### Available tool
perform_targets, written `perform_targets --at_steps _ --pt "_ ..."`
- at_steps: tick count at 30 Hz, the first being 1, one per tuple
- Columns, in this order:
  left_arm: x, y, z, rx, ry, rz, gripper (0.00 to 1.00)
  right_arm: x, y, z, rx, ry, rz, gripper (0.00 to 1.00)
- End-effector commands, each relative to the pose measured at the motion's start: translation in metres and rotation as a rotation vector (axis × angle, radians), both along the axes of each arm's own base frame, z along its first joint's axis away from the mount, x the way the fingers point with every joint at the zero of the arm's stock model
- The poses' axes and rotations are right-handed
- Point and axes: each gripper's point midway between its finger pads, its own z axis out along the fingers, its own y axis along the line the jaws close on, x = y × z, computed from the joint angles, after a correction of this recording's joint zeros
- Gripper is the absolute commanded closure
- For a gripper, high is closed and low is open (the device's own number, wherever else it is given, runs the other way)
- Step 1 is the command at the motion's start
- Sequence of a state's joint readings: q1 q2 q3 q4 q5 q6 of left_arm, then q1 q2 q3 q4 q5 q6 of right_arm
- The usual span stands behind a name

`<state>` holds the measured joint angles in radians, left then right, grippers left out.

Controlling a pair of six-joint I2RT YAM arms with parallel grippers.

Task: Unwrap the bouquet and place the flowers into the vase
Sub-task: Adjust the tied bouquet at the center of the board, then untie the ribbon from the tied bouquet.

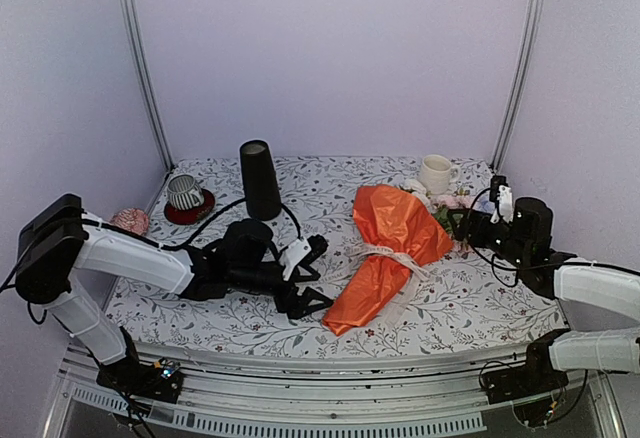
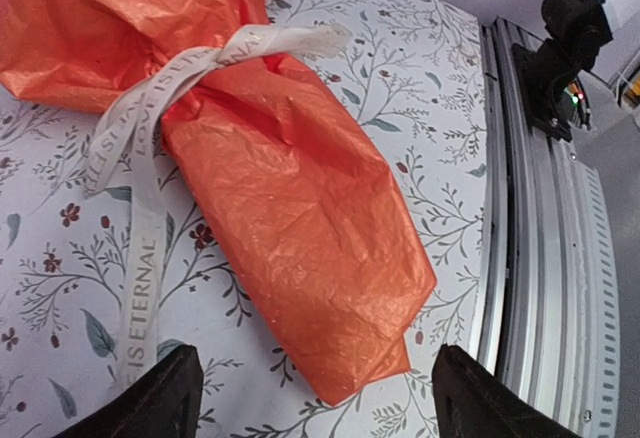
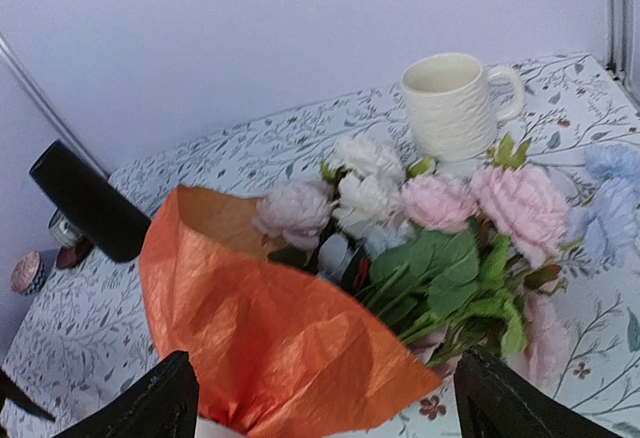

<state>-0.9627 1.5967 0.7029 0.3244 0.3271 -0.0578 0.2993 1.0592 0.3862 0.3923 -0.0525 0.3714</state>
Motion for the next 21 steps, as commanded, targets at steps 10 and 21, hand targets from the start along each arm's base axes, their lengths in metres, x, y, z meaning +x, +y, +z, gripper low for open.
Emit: perform_targets --at_steps 10,21 --pt "0.036 0.009 0.010 -0.042 -0.024 0.148 0.29 -0.086 0.069 -0.084 -0.029 0.392 0.249 0.23" --pt "0.066 0.025 -0.017 0.092 -0.006 0.311 0.37 -0.104 0.092 -0.124 -0.053 0.505 0.223 0.41"
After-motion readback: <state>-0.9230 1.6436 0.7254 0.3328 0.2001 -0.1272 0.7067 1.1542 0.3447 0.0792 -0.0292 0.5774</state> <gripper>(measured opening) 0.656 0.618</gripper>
